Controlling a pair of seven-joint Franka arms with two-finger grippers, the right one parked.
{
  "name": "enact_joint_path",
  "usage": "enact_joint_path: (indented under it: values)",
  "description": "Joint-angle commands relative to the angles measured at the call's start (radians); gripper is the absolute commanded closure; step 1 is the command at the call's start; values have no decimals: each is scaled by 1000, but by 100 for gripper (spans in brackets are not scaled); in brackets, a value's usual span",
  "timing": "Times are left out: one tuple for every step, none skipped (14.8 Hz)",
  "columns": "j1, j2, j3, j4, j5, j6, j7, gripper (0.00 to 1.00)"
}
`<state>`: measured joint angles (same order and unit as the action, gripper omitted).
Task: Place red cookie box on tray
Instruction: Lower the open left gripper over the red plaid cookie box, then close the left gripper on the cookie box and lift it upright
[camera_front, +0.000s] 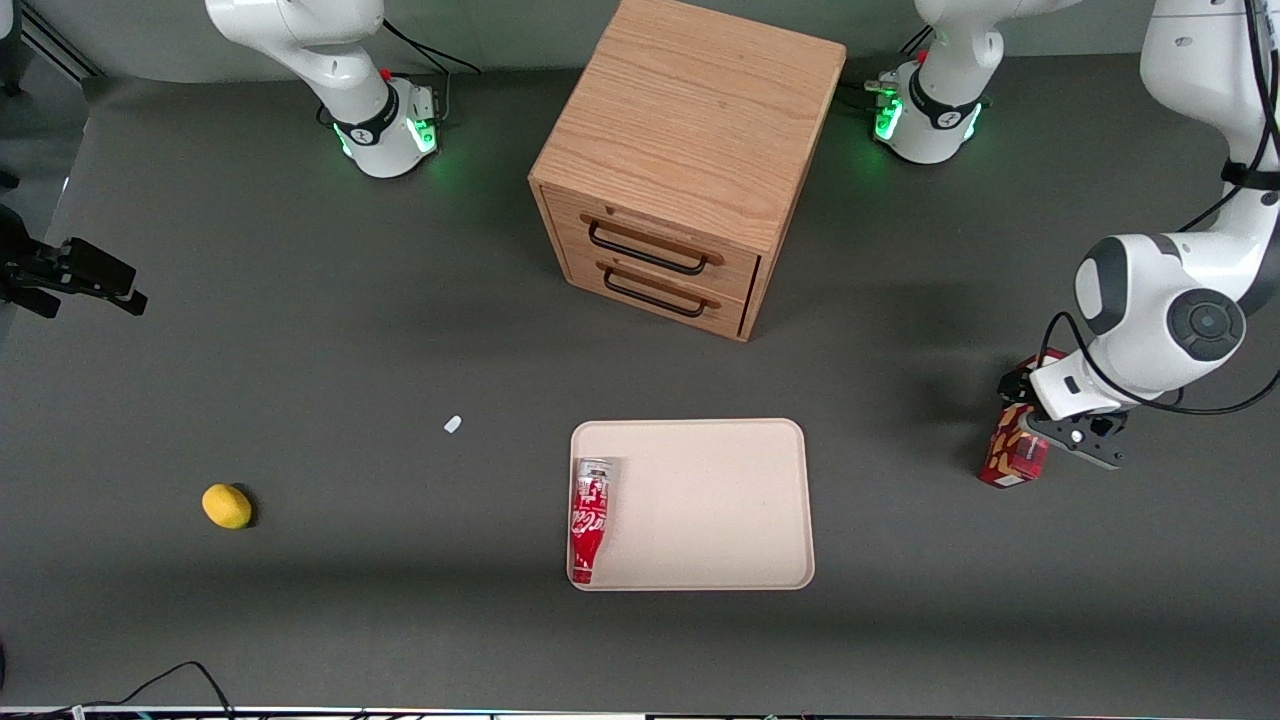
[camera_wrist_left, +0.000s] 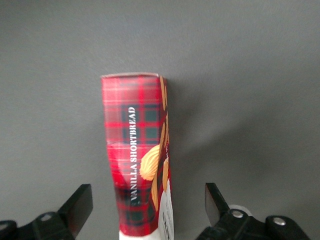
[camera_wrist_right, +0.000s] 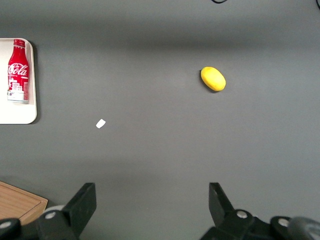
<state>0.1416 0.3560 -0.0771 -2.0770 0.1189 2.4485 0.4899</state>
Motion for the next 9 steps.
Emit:
enact_joint_path:
  values:
    - [-2,6,2,-38,11,53,18,0]
    - [-2,11,3,-38,11,57,18,0]
    - [-4,17,11,-38,11,58,18,6]
    - [-4,18,16,-38,11,67,28,21]
    - [-4,23,19,-37,11,78,56,44]
    - [-7,29,31,-32,10,78,70,70]
    - [-7,35,36,-28,10,78,72,93]
    - [-7,35,37,-28,1,73,69,100]
    - [-7,35,39,-28,-5,70,61,100]
